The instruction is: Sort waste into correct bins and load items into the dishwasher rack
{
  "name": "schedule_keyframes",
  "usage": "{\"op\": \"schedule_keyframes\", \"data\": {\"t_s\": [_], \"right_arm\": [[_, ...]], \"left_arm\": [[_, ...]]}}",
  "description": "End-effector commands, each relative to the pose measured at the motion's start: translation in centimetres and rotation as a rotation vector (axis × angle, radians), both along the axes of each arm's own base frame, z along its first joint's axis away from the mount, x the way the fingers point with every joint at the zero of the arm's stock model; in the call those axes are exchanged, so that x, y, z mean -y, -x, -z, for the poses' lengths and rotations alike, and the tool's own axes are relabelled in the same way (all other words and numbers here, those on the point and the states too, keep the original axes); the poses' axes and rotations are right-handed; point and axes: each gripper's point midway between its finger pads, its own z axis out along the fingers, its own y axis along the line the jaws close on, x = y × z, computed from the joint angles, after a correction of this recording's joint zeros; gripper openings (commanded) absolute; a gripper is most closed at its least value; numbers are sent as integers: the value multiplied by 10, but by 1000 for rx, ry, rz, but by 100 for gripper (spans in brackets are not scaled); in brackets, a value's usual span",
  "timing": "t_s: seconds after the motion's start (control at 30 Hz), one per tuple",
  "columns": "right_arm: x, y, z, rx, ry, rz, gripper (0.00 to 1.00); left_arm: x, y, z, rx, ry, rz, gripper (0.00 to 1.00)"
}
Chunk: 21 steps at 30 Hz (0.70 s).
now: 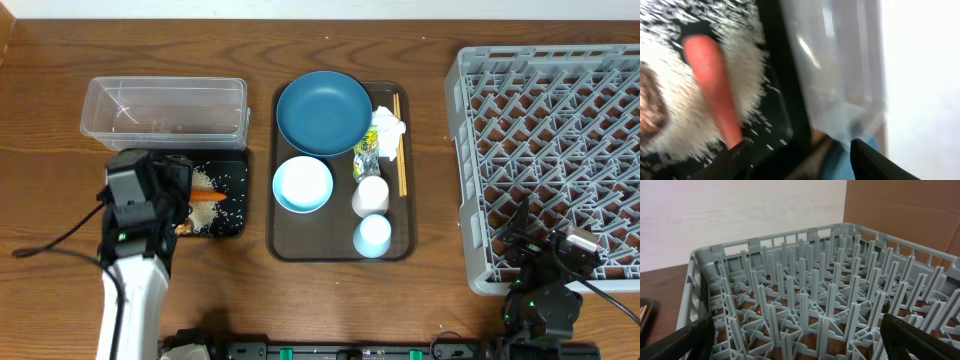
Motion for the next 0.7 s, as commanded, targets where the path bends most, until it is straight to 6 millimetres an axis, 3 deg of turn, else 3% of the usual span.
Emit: {"op": "schedule_keyframes", "data": {"t_s": [0.0, 0.2, 0.27, 0.4, 0.53, 0.67], "right_arm": [[0, 0, 0, -8, 3, -1, 99], [0, 0, 0, -8, 3, -1, 99], [0, 0, 0, -7, 2, -1, 99], [0, 0, 0, -7, 2, -1, 99], [0, 0, 0, -7, 2, -1, 99], [0, 0, 0, -8, 3, -1, 99]], "left_arm": [[27, 5, -22, 74, 66, 123, 64], [91, 15, -48, 178, 72, 455, 78], [110, 24, -43, 156, 55, 546, 84], [148, 44, -25, 85, 17, 731, 85], [186, 62, -14, 55, -19, 912, 97], [201, 70, -6, 30, -94, 956, 98]]}}
